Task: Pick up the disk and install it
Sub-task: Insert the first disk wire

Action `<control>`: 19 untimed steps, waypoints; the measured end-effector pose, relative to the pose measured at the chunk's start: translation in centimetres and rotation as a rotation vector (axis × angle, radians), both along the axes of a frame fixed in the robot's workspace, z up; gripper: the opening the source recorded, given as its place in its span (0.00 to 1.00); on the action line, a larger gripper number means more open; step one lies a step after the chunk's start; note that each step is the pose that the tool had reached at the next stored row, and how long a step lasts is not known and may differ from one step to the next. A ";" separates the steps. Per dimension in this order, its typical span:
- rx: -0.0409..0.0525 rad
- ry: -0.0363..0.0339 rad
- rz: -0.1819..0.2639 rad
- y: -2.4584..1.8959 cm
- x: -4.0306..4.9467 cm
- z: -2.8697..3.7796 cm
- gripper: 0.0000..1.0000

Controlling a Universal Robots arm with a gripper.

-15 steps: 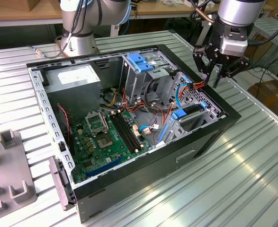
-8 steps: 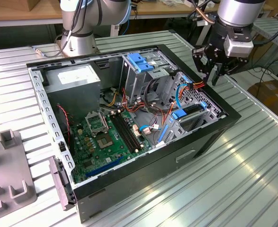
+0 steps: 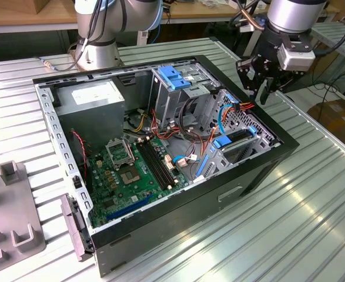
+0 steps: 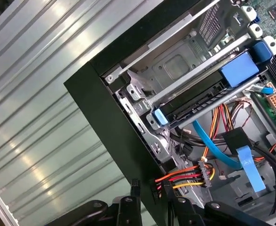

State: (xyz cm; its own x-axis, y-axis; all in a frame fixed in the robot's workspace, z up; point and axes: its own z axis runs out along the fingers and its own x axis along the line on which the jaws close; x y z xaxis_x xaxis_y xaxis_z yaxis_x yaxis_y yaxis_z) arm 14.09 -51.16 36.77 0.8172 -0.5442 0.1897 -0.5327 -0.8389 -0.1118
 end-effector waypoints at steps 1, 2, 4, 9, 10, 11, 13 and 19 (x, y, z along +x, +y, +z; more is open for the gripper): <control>-0.0001 0.0000 0.027 0.00 0.00 -0.08 0.31; -0.0003 -0.0001 0.058 0.00 0.00 -0.17 0.31; -0.0005 -0.0001 0.082 0.00 -0.02 -0.24 0.31; -0.0053 0.0002 0.100 -0.01 -0.09 -0.37 0.31; -0.0053 0.0002 0.100 -0.01 -0.09 -0.54 0.31; -0.0055 0.0001 0.101 -0.01 -0.09 -0.60 0.31; -0.0057 0.0000 0.109 -0.01 -0.06 -0.64 0.31; -0.0083 0.0002 0.102 -0.01 -0.06 -0.55 0.17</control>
State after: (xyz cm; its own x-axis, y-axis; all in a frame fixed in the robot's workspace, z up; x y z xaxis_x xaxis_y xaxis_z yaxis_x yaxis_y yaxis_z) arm 14.03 -51.16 36.22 0.8683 -0.4566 0.1936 -0.4445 -0.8897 -0.1045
